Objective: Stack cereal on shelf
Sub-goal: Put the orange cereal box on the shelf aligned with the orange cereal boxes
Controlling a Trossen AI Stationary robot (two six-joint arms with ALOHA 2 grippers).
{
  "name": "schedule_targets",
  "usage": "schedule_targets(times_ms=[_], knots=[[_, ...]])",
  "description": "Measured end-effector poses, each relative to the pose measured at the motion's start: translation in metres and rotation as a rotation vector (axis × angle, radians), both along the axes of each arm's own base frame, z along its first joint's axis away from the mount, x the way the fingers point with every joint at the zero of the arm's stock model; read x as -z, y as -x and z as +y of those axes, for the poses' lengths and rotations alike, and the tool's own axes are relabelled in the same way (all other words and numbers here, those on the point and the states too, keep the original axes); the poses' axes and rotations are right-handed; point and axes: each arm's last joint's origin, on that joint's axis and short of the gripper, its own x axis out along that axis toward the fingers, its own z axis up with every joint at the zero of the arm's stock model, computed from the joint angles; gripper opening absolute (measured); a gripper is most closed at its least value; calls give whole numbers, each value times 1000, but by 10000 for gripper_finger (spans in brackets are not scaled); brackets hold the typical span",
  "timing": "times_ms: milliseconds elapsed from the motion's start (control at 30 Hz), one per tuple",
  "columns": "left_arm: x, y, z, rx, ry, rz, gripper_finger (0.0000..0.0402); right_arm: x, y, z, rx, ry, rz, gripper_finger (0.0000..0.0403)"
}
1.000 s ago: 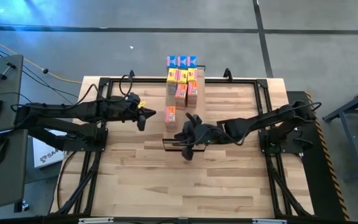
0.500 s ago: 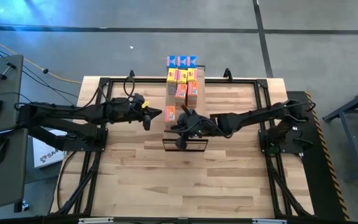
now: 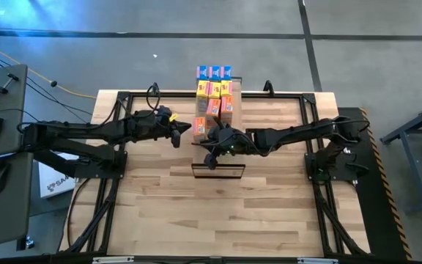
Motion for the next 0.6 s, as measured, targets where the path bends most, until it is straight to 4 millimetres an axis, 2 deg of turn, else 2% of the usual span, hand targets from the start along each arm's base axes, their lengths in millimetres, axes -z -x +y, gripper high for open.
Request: schedule_targets(times_ms=[600], knots=[[-3, 3, 15, -26, -36, -15, 0, 1, -3, -27, 77, -1, -31, 0]])
